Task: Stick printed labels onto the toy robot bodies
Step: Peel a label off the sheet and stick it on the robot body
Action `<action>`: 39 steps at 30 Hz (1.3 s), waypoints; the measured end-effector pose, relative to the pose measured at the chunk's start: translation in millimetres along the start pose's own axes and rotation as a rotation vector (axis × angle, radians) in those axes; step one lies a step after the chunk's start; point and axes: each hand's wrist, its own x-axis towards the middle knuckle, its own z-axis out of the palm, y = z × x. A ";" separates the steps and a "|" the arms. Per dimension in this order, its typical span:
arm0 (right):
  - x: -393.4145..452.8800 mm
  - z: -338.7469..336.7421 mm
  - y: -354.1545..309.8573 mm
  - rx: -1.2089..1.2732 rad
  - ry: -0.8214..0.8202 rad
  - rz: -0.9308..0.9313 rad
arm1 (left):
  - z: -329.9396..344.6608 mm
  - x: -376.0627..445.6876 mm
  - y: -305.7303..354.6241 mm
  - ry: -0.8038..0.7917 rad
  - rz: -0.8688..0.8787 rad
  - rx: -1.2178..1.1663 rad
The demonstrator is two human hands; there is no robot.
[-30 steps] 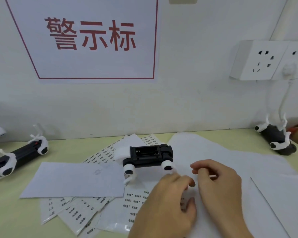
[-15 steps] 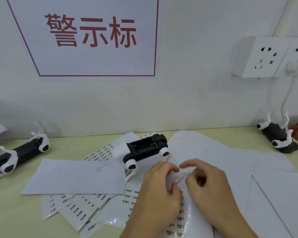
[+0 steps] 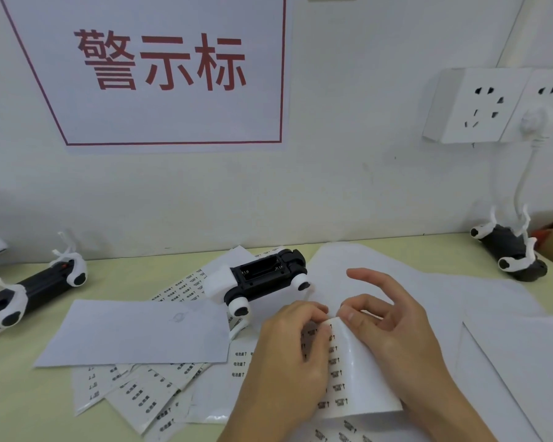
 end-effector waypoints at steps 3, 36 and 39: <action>-0.4 -3.8 0.1 0.066 -0.054 0.055 | 0.6 1.9 0.1 0.042 -0.032 -0.005; -0.5 -8.4 15.4 0.063 -0.139 0.178 | 5.4 -1.6 0.1 0.182 0.078 0.062; -6.9 -6.3 15.7 0.054 -0.105 0.154 | 4.1 -2.4 1.4 0.201 0.118 0.090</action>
